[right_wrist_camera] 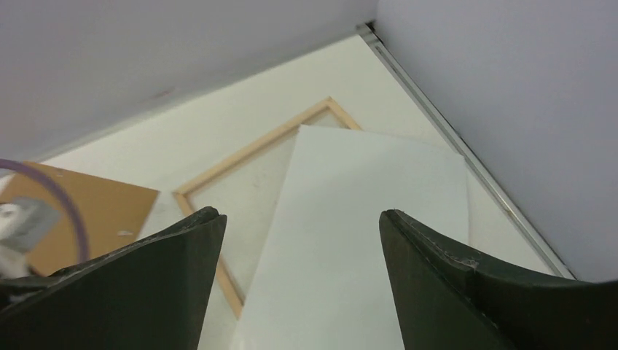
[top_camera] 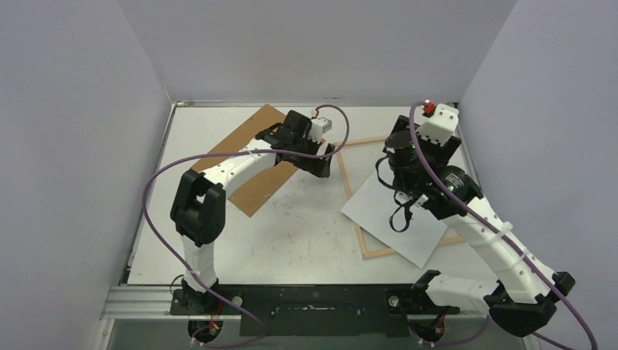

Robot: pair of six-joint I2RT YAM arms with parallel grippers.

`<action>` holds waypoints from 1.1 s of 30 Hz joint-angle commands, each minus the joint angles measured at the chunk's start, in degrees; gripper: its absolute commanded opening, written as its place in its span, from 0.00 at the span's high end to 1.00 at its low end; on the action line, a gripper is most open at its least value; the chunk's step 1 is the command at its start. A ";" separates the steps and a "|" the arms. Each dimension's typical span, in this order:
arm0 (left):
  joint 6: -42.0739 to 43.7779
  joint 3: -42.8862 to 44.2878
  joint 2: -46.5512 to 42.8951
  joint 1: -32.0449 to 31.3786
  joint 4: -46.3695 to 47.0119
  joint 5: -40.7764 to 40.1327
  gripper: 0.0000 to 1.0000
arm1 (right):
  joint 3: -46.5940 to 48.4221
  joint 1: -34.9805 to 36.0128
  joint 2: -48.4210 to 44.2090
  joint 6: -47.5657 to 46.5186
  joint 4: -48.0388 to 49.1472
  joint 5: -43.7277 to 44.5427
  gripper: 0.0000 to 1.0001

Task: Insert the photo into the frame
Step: Place the photo in the photo frame.

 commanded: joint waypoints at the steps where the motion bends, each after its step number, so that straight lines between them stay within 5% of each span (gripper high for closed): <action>1: -3.44 1.39 1.69 -0.04 4.03 1.75 0.04 | -7.34 -14.39 1.17 3.44 1.19 -14.00 0.18; 9: -4.19 0.93 5.06 -0.04 5.69 0.73 0.00 | -20.47 -48.87 6.87 2.97 18.82 -31.26 0.05; 13: -3.59 -2.01 4.12 0.09 7.03 0.72 0.00 | -22.93 -59.04 12.75 5.13 27.87 -38.28 0.03; 22: -1.32 -5.63 1.36 0.63 7.51 0.76 0.00 | -7.37 -58.75 36.12 5.33 30.13 -40.64 0.09; 33: -0.84 -6.36 2.35 1.76 8.23 0.01 0.00 | -2.07 -57.02 42.16 2.69 28.33 -37.55 0.07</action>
